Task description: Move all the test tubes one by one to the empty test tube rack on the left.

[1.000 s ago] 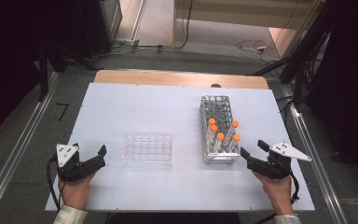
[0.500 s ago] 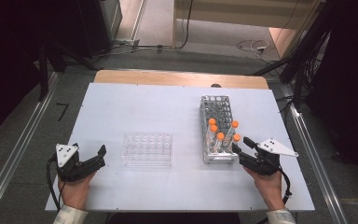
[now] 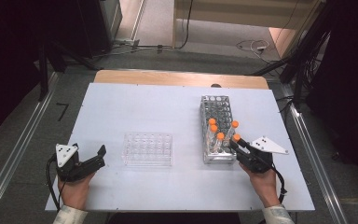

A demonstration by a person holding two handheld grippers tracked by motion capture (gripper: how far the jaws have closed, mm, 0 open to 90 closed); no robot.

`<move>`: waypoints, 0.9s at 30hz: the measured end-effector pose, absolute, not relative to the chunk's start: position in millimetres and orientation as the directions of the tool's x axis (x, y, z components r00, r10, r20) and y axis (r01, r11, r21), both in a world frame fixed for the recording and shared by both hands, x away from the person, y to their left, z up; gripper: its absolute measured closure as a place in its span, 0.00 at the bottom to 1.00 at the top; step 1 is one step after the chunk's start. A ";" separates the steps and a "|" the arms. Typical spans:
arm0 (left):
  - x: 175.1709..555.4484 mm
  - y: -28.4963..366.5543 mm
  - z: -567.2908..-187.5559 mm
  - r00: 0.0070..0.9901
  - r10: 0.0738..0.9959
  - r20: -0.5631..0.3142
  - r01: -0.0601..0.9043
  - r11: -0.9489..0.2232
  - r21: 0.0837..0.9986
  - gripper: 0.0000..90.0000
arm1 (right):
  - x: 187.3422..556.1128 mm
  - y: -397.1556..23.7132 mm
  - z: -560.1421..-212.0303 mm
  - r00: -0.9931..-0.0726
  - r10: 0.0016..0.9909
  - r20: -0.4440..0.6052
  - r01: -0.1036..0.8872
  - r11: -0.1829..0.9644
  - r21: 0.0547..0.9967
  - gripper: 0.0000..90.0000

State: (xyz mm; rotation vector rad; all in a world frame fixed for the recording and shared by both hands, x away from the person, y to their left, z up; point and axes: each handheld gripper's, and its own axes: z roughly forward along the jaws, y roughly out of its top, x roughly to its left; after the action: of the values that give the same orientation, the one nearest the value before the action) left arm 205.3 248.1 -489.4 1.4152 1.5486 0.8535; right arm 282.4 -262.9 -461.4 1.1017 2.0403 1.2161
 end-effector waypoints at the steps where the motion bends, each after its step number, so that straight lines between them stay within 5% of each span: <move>1: 205.3 248.1 -489.3 0.001 0.990 -0.139 0.411 0.126 0.903 0.06 | 282.4 -262.9 -461.4 -0.536 0.844 -0.025 0.380 0.267 0.886 0.77; 27: 204.4 246.5 -486.8 0.015 0.990 -0.143 0.407 0.125 0.905 0.06 | 270.1 -267.0 -420.5 -0.527 0.849 -0.031 0.289 0.213 0.933 0.80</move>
State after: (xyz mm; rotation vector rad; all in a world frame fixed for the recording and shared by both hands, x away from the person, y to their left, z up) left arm 204.4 246.5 -486.8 1.4174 1.5334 0.8460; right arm 270.1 -267.0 -420.5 1.0498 1.9360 1.3066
